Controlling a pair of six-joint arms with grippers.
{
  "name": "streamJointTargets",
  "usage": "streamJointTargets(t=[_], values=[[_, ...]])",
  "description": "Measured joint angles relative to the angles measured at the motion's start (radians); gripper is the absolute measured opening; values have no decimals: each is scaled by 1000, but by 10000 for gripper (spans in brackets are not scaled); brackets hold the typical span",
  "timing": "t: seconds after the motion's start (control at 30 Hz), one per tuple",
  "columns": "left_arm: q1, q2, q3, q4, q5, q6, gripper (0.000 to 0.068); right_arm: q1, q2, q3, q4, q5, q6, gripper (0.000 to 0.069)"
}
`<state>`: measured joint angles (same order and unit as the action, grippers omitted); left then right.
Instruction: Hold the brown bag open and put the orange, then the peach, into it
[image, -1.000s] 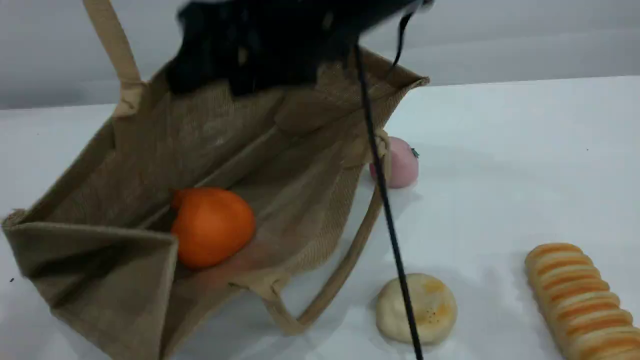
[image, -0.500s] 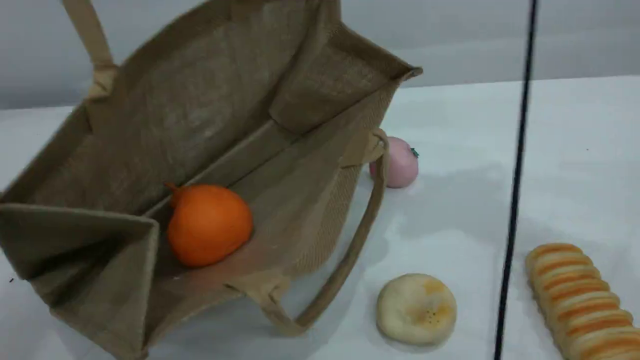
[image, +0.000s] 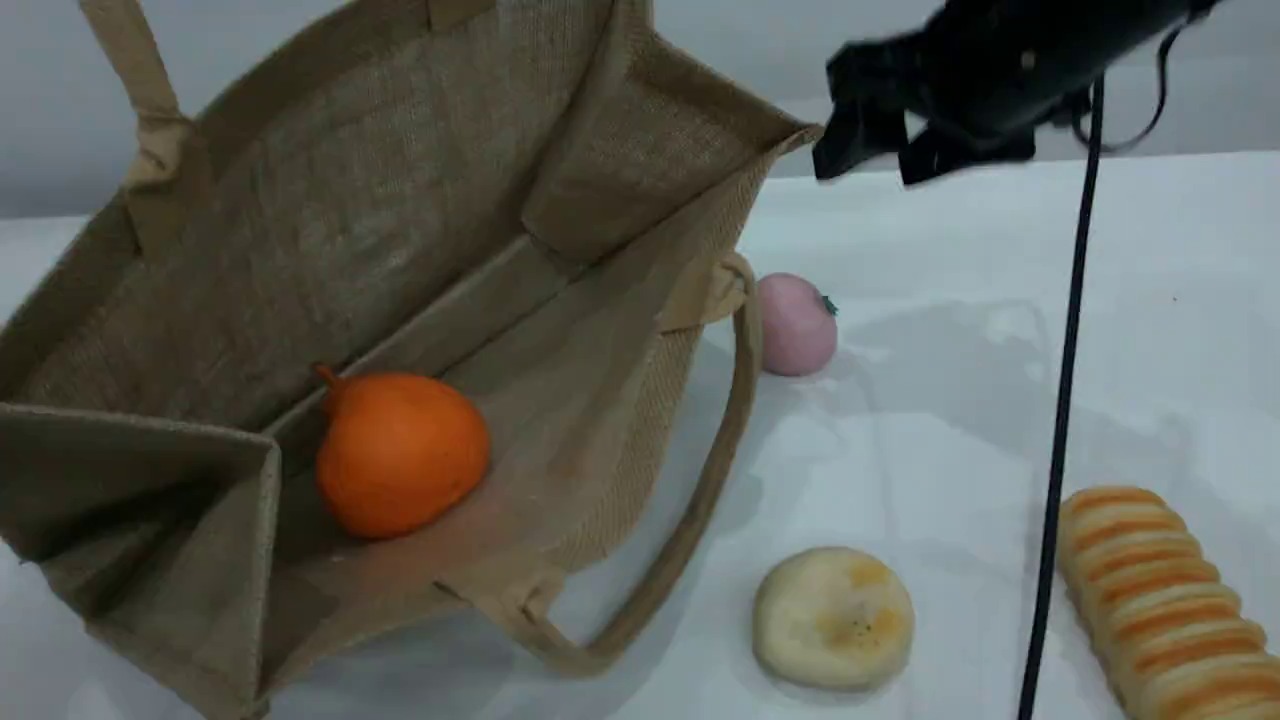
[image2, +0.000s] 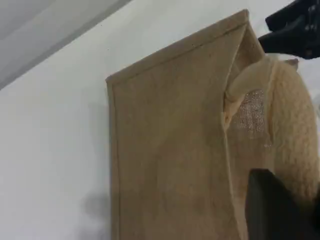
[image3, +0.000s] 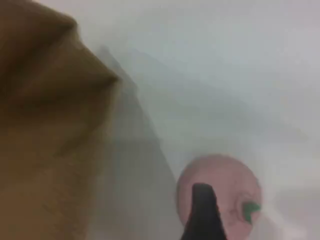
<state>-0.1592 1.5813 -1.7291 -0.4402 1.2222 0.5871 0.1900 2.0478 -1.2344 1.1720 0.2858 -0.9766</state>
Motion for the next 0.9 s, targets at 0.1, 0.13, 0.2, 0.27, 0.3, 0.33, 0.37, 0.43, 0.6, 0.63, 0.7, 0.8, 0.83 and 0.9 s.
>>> streamJointTargets(t=[0.1,0.13,0.2,0.27,0.3,0.33,0.37,0.43,0.6,0.63,0.7,0.8,0.83,0.9], values=[[0,0,0,-5,0,1,80,0,27,0,72,0,-73,458],[0,0,0,-7,0,1,80,0,28,0,98,0,-94,458],[0,0,0,-7,0,1,80,0,28,0,143,0,-143,458],[0,0,0,-7,0,0,80,0,28,0,184,0,-184,458],[0,0,0,-8,0,-7,80,0,28,0,200,0,-202,458],[0,0,0,-10,0,-16,80,0,28,0,208,0,-212,458],[0,0,0,-15,0,-21,80,0,28,0,212,1,-215,458],[0,0,0,-34,0,-23,80,0,28,0,216,8,-215,458],[0,0,0,-39,-1,-28,80,11,35,0,221,26,-220,458],[0,0,0,-41,-1,-30,80,13,42,0,230,27,-234,458],[0,0,0,-53,-1,-36,80,22,61,0,260,17,-261,458],[-1,0,0,-61,-1,-39,80,30,100,-17,323,17,-332,458],[-1,0,0,-61,-1,-43,80,31,114,-26,343,18,-349,458],[-1,0,0,-61,-1,-47,80,31,144,-43,378,18,-376,458]])
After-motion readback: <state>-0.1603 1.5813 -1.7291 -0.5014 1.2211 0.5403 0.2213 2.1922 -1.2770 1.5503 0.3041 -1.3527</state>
